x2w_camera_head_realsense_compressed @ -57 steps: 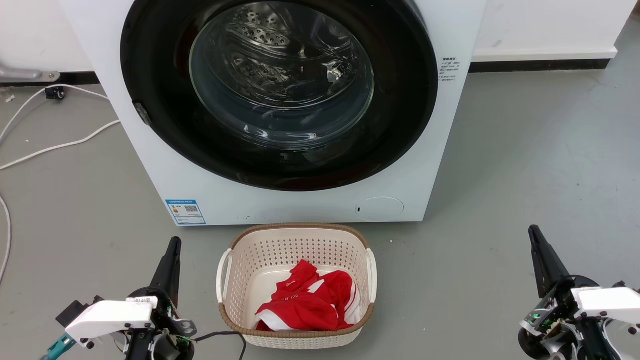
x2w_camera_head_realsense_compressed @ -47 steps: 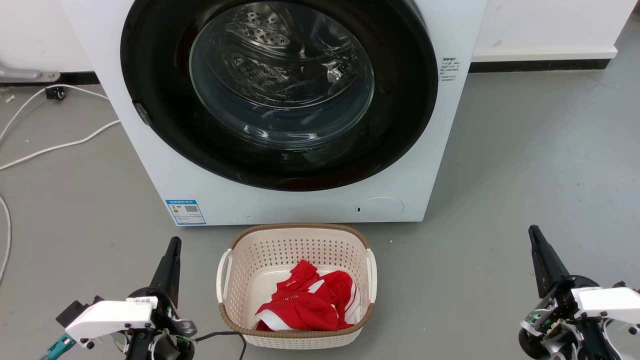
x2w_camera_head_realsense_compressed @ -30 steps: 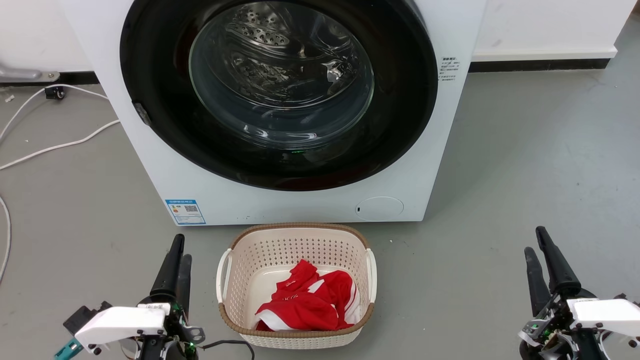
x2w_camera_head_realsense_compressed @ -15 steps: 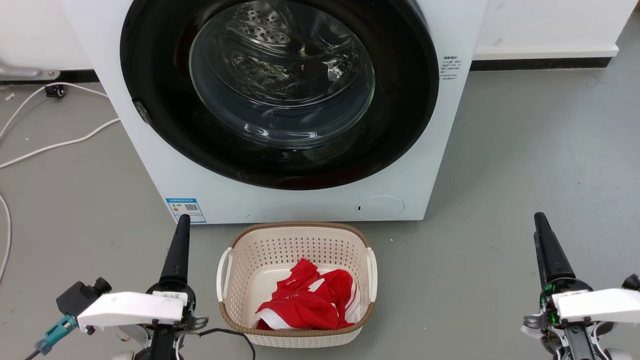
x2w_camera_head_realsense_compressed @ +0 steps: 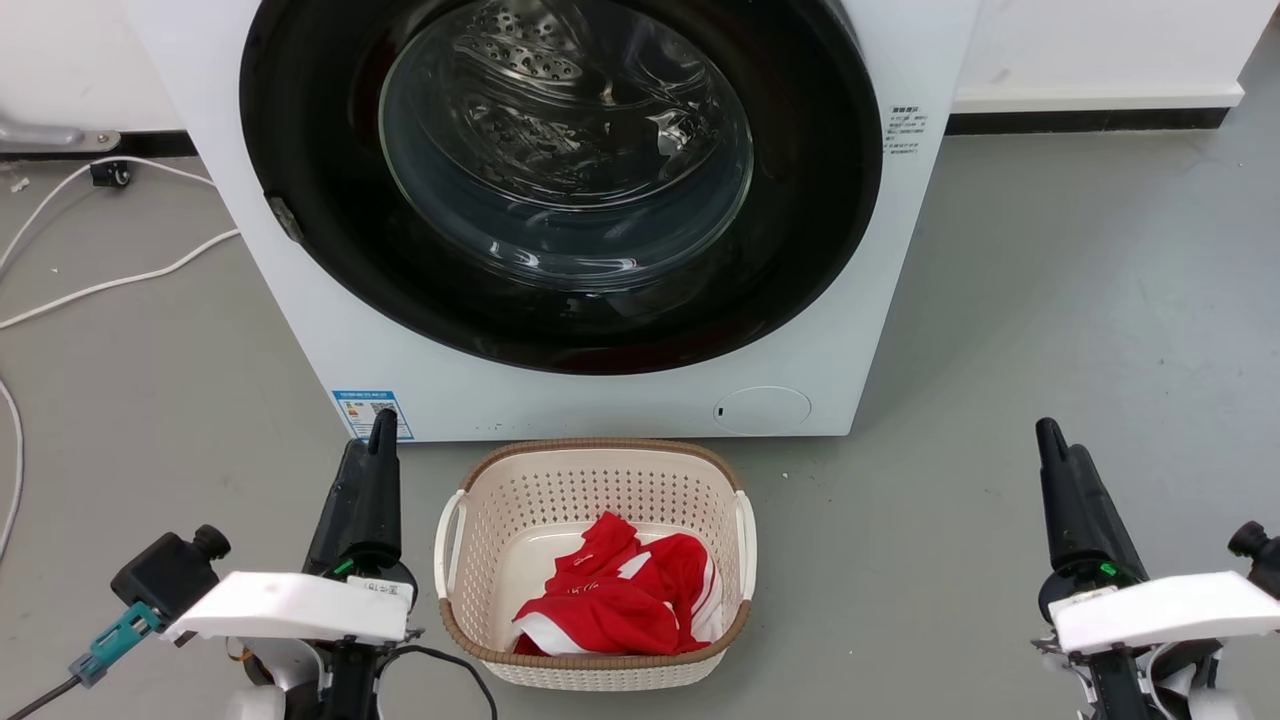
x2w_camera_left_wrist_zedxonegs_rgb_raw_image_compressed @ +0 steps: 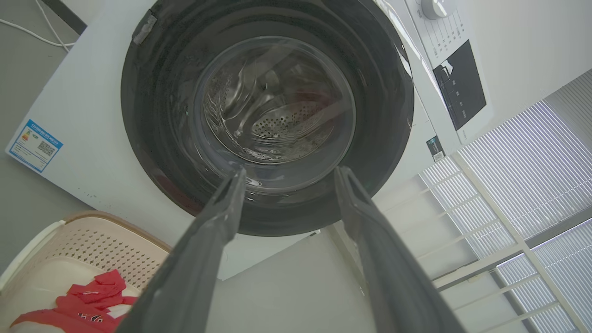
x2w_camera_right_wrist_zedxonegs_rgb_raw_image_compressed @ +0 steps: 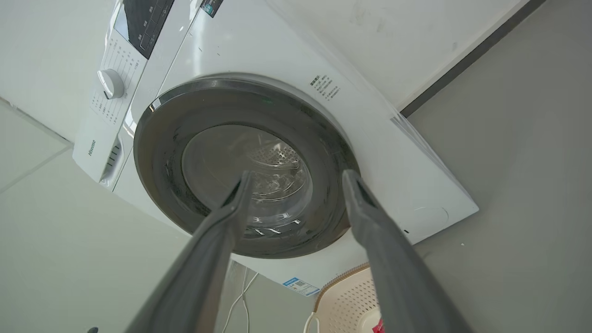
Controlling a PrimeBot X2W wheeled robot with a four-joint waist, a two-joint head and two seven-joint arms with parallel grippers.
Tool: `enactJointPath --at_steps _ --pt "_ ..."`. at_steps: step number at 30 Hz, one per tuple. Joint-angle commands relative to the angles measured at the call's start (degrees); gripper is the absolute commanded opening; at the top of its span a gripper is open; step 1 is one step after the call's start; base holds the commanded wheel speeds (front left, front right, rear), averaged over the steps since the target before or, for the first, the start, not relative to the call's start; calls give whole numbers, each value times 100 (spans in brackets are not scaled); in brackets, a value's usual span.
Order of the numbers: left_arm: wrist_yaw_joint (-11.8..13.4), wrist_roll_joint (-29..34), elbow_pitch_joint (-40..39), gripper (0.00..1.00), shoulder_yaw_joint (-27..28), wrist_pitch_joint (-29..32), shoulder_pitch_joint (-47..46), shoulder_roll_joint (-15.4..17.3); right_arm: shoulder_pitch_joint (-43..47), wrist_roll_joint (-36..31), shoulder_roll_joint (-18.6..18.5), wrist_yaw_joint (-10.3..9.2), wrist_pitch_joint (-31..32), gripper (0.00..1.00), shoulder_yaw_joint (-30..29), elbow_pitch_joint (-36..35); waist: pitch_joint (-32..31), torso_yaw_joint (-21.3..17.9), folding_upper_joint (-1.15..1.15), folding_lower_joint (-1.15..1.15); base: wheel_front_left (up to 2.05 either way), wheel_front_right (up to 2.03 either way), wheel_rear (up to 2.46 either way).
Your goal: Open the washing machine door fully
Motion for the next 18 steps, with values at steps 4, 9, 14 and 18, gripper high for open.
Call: enactJointPath --at_steps 4,9,14,18 --pt "-14 607 -143 100 -66 -124 -45 35 -10 -711 1 0 -115 100 60 -144 -6 2 0 0 0 0 0" --pt "-15 1111 -121 100 -121 -213 4 63 59 -1221 7 0 -203 100 85 -172 -15 2 0 0 0 0 0" --pt "-16 1462 -145 100 -139 -301 15 58 102 -1648 13 0 -283 100 89 -148 -20 2 0 0 0 0 0" --pt "-17 1794 -111 100 -170 -366 23 76 132 -1993 18 0 -346 100 74 -140 -18 4 0 0 0 0 0"
